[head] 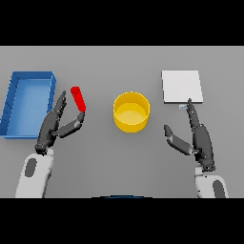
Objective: Pick up the red beaker and tilt it to pour out 1 green nut into yellow bowl. Pick up the yellow bowl and place it on the metallic measuring scale.
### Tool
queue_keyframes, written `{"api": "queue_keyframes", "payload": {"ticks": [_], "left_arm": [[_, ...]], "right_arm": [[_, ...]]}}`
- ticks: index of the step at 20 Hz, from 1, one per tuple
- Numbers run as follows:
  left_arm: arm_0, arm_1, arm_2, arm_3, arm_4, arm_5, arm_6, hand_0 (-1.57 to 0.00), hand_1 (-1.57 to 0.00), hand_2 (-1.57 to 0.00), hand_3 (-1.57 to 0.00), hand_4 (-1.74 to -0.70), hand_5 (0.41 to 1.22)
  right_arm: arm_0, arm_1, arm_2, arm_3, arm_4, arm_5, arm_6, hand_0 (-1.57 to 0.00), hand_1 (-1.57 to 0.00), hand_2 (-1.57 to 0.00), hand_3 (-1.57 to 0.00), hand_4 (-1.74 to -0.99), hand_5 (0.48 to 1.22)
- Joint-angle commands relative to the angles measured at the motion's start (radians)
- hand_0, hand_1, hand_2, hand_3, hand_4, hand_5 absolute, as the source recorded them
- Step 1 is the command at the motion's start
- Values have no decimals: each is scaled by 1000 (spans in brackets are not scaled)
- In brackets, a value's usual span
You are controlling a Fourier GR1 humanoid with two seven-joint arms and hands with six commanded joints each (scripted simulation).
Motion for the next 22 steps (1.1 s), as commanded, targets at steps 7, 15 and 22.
{"api": "queue_keyframes", "payload": {"ticks": [7, 15, 22], "left_arm": [[-167, -8, 45, 205, -4, 21, -70, 1, 1, 1, 1, -1276, 680], [-284, -13, 62, 355, -19, 28, -82, 1, 1, 1, 1, -1290, 684], [-365, -28, 92, 460, -2, 28, -125, 1, 1, 1, 1, -1329, 695]], "right_arm": [[-4, -3, -2, 8, 6, -4, -9, 1, 1, 1, 1, -1267, 635], [14, -3, 0, -10, -3, 5, -12, 1, 1, 1, 1, -1269, 643], [-5, -6, -12, -2, -5, -3, 18, 1, 1, 1, 1, -1264, 640]]}}
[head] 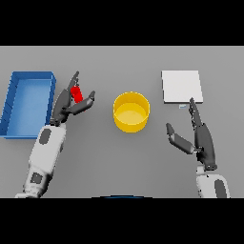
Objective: Pick up the red beaker and tilt it to pour out 1 green nut into yellow bowl. Pick up the yellow bowl and place it on the metallic measuring scale.
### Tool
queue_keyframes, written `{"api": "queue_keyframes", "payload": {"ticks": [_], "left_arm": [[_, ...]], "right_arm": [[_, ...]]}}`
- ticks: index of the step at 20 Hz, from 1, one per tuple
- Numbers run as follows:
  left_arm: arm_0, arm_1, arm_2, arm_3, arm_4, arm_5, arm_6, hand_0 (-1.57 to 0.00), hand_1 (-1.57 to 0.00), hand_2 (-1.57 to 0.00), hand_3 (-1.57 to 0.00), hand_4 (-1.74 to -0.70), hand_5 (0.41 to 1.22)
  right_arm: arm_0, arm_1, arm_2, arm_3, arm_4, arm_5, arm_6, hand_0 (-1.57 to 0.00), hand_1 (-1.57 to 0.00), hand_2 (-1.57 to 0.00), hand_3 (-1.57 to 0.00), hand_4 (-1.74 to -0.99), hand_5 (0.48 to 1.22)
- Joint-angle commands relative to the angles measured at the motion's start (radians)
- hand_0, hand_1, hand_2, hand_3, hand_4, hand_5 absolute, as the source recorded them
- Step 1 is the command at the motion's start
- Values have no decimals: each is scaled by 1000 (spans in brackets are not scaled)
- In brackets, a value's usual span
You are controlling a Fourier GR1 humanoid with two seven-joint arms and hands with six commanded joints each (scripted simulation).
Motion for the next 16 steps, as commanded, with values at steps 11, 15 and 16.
{"api": "queue_keyframes", "payload": {"ticks": [11, 15, 16], "left_arm": [[-80, -17, 30, 118, -8, 47, -65, -1199, -1214, -1228, -1093, -1571, 1106], [-72, -39, 28, 97, -17, 65, -36, -1419, -1425, -1430, -1375, -1552, 1159], [-74, -42, 35, 109, -5, 71, -61, -1449, -1454, -1458, -1414, -1590, 1151]], "right_arm": [[17, 4, 2, -12, 10, -12, -16, 1, 1, 1, 1, -1250, 643], [9, 10, 1, -13, 4, -11, 14, 1, 1, 1, 1, -1258, 644], [27, 8, 2, -28, -2, -7, 0, 1, 1, 1, 1, -1257, 643]]}}
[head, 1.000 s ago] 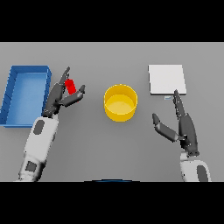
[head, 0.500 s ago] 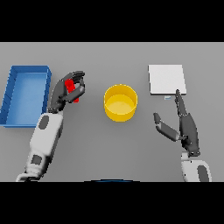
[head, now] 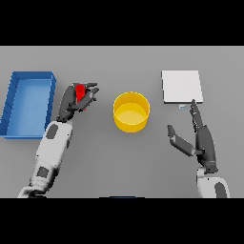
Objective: Pick up the red beaker and tilt it to pour out 1 green nut into yellow bowl. Pick up the yellow bowl and place it on the metallic measuring scale.
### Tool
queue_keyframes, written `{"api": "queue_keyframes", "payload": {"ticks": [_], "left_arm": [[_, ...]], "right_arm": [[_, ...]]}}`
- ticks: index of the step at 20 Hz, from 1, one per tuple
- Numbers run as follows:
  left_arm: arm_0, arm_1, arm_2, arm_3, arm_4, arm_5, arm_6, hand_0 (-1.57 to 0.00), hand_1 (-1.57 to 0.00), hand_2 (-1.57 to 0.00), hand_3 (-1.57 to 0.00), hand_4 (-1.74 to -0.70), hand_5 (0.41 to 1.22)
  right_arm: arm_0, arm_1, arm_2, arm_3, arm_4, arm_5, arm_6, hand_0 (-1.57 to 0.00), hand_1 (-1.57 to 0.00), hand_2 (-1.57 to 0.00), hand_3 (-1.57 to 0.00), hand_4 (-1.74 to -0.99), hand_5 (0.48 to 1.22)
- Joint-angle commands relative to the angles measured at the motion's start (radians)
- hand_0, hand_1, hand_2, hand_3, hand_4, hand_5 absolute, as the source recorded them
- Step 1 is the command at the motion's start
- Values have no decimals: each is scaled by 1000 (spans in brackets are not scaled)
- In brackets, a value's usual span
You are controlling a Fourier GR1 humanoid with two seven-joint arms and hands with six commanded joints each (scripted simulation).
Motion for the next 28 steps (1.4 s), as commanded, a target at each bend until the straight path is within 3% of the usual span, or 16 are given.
{"api": "queue_keyframes", "payload": {"ticks": [1, 7, 13, 19, 23, 28], "left_arm": [[5, -2, 2, -19, 11, 3, 2, -1473, -1477, -1481, -1446, -1620, 1140], [14, 13, -27, -150, 38, 33, 27, -1545, -1546, -1547, -1538, -1709, 1114], [-17, 123, -200, -258, -108, -19, 196, -1564, -1565, -1565, -1562, -1733, 1125], [-43, 149, -311, -284, -196, -20, 306, -1566, -1566, -1566, -1564, -1734, 1114], [-119, 205, -438, -260, -363, -24, 415, -1569, -1569, -1569, -1568, -1738, 1133], [-219, 246, -608, -212, -539, -86, 452, -1570, -1570, -1570, -1570, -1740, 1173]], "right_arm": [[-11, -4, -9, 10, -8, 2, 7, 1, 1, 1, 1, -1260, 643], [-1, -12, 3, 8, 19, -2, -28, 1, 1, 1, 1, -1263, 652], [-3, -27, 0, 2, 26, 1, -16, 1, 1, 1, 1, -1256, 671], [-11, -5, 18, 9, 45, -9, 7, 1, 1, 1, 1, -1254, 680], [-2, -7, 15, -5, 31, -1, 2, 1, 1, 1, 1, -1254, 687], [14, -15, 16, -27, 24, 13, 11, 1, 1, 1, 1, -1270, 700]]}}
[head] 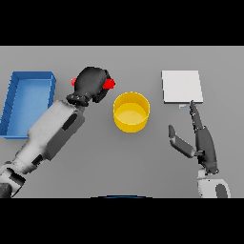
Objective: Pick up the red beaker and tilt it to pour out 1 green nut into yellow bowl. Pick up the yellow bowl and place it on the metallic measuring scale.
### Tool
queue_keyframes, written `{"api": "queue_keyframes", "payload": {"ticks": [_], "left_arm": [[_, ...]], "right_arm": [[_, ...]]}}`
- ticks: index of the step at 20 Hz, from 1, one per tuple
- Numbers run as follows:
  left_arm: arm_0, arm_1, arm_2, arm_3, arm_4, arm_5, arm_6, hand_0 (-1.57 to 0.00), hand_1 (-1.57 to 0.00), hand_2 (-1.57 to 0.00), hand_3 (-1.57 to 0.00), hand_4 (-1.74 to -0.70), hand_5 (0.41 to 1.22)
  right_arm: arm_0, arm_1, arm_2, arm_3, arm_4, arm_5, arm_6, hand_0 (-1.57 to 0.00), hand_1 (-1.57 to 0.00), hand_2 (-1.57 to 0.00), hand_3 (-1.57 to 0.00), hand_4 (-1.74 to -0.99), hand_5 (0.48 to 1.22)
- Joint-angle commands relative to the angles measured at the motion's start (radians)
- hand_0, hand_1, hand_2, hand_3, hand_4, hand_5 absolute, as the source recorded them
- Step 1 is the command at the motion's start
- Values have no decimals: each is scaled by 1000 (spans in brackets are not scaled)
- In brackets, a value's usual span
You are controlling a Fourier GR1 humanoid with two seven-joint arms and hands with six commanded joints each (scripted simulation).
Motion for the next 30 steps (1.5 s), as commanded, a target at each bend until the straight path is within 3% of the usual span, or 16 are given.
{"api": "queue_keyframes", "payload": {"ticks": [1, 4, 5, 9, 16, 22, 24, 27, 30], "left_arm": [[-16, 4, -24, 1, -22, -12, -3, -1570, -1570, -1570, -1570, -1740, 1182], [-64, 42, -87, 17, -85, -62, -20, -1571, -1571, -1571, -1571, -1649, 1201], [-84, 47, -111, 31, -103, -80, -30, -1571, -1571, -1571, -1571, -1666, 1205], [-182, 53, -210, 66, -166, -194, -67, -1571, -1571, -1571, -1277, -1701, 1215], [-296, 37, -405, 151, -292, -282, -169, -1571, -1571, -1571, -1509, -1732, 1220], [-381, 31, -525, 177, -368, -326, -208, -1571, -1571, -1571, -1555, -1739, 1221], [-413, 12, -549, 219, -387, -300, -219, -1571, -1571, -1571, -1561, -1739, 1221], [-455, 9, -607, 248, -413, -337, -247, -1571, -1571, -1571, -1566, -1737, 1221], [-488, -5, -663, 280, -440, -342, -271, -1571, -1571, -1571, -1568, -1735, 1221]], "right_arm": [[-8, 3, -1, 13, 2, -3, 10, 1, 1, 1, 1, -1274, 702], [-5, 9, -1, 15, -3, -3, -2, 1, 1, 1, 1, -1284, 705], [-11, 9, -5, 20, -8, -4, 1, 1, 1, 1, 1, -1283, 702], [-2, 28, -10, 28, -25, -9, -25, 1, 1, 1, 1, -1292, 678], [-13, 41, -25, 46, -56, -7, -29, 1, 1, 1, 1, -1291, 640], [-19, 38, -22, 43, -32, -23, -9, 1, 1, 1, 1, -1278, 609], [-3, 35, -17, 40, -21, -24, -19, 1, 1, 1, 1, -1276, 593], [-18, 47, -7, 50, 15, -52, 6, 1, 1, 1, 1, -1250, 583], [-8, 52, -5, 47, 17, -57, -5, 1, 1, 1, 1, -1216, 585]]}}
